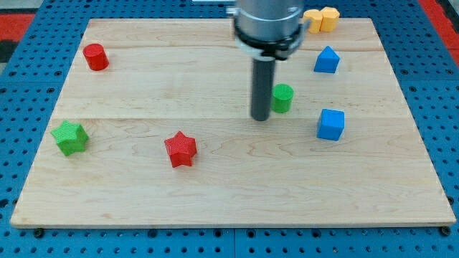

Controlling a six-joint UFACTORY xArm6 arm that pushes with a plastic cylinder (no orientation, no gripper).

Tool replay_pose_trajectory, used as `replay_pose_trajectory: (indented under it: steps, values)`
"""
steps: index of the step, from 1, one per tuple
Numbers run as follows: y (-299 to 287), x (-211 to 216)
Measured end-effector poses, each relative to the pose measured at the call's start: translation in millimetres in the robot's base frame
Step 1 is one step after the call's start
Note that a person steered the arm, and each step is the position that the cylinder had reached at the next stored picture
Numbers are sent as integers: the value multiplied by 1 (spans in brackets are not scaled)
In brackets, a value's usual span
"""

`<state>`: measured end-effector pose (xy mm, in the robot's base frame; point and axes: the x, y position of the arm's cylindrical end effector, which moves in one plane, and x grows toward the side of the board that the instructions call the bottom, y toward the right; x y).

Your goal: Push the green circle towards the center right

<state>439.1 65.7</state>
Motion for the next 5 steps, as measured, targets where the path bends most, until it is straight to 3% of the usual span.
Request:
replay_pose_trajectory:
  steps: [1,2,4,5]
  values:
    - [50,-12]
    - [60,-11]
    - [6,-5]
    - [6,-27]
